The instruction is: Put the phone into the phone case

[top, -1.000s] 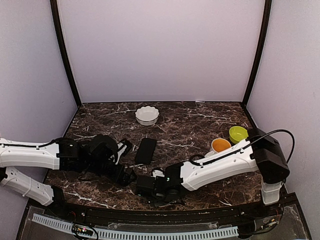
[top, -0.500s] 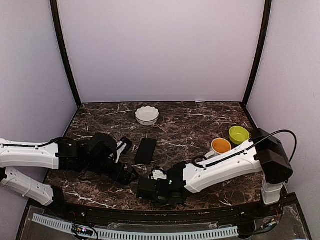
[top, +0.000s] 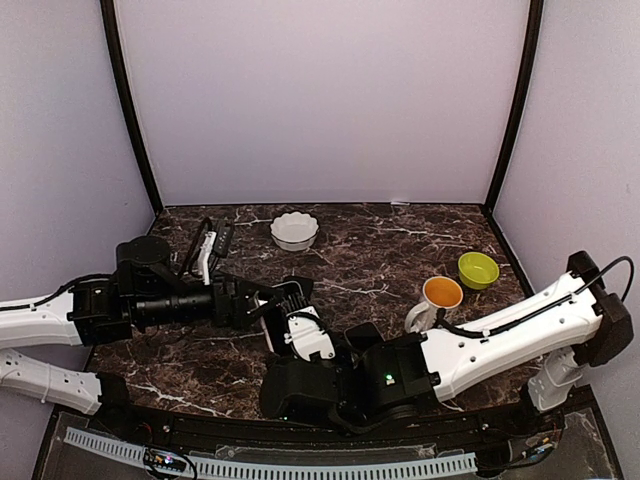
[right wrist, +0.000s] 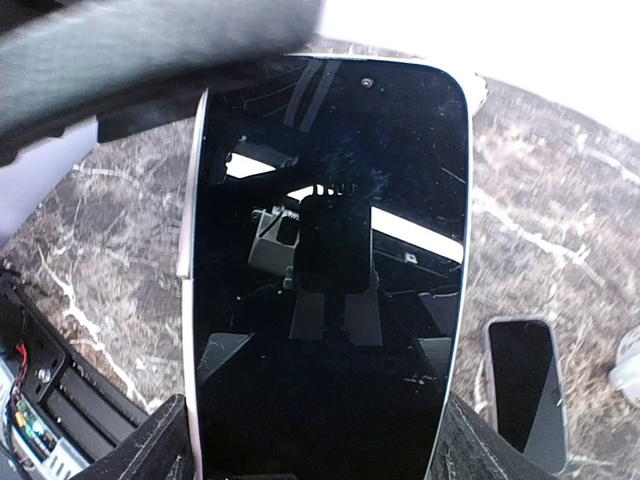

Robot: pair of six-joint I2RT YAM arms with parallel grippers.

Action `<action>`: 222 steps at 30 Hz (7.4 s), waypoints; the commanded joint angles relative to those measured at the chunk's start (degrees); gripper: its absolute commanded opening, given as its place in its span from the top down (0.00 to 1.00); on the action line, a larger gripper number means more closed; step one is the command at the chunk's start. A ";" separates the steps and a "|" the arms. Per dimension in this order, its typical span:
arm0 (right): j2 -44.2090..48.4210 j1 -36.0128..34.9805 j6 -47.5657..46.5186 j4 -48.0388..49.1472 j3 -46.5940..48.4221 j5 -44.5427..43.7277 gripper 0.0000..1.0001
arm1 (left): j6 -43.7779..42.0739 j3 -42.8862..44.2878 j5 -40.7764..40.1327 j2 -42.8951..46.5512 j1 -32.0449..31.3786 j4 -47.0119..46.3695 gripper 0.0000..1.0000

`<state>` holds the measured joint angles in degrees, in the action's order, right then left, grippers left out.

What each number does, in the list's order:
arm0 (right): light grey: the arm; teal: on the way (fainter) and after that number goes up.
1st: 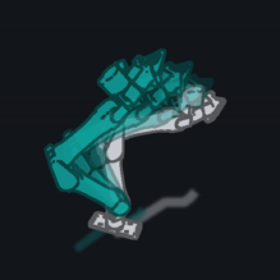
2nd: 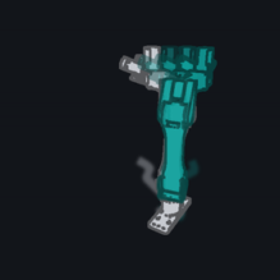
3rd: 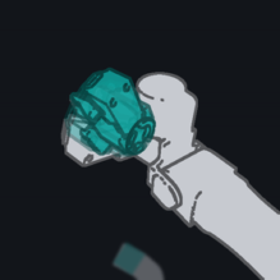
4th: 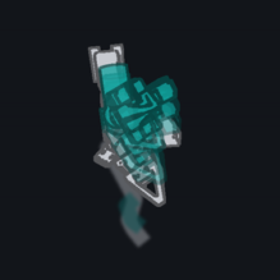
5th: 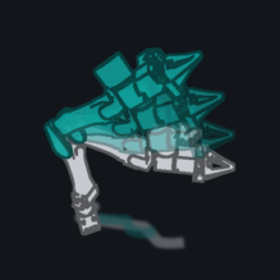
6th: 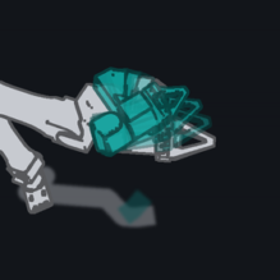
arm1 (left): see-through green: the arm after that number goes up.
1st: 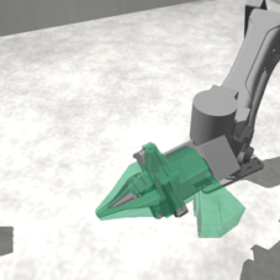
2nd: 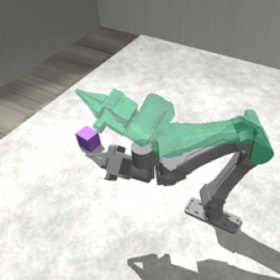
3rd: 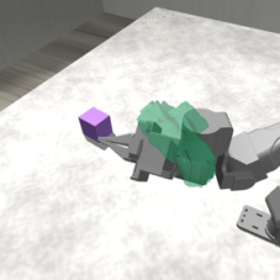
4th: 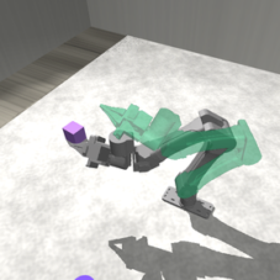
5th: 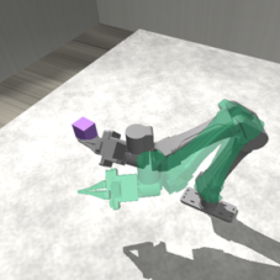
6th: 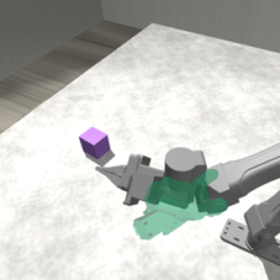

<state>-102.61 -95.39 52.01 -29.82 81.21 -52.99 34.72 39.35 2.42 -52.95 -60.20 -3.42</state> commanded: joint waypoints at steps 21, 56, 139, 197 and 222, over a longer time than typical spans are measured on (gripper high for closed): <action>18.17 1.91 -27.04 21.29 -15.54 18.64 0.01 | -10.06 -1.62 12.75 5.42 0.18 -2.04 1.00; 26.98 15.06 -21.73 52.78 -32.90 60.98 0.27 | -13.75 -4.15 28.09 11.00 -2.72 -12.69 1.00; 8.76 34.41 5.30 29.48 -25.57 66.54 1.00 | -16.49 23.41 -5.20 -40.75 16.60 27.82 0.01; 38.07 105.82 -37.79 72.90 -63.43 49.78 0.02 | -40.20 -27.09 -15.57 -19.75 54.01 -60.61 0.01; 13.92 102.13 -46.61 105.16 -68.33 58.64 0.01 | -39.57 -23.79 -4.48 -37.31 59.24 -69.22 0.01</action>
<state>-89.21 7.62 7.25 76.03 11.38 5.76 -5.37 14.92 -3.16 -90.96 -1.39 -72.93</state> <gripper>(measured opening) 0.985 0.988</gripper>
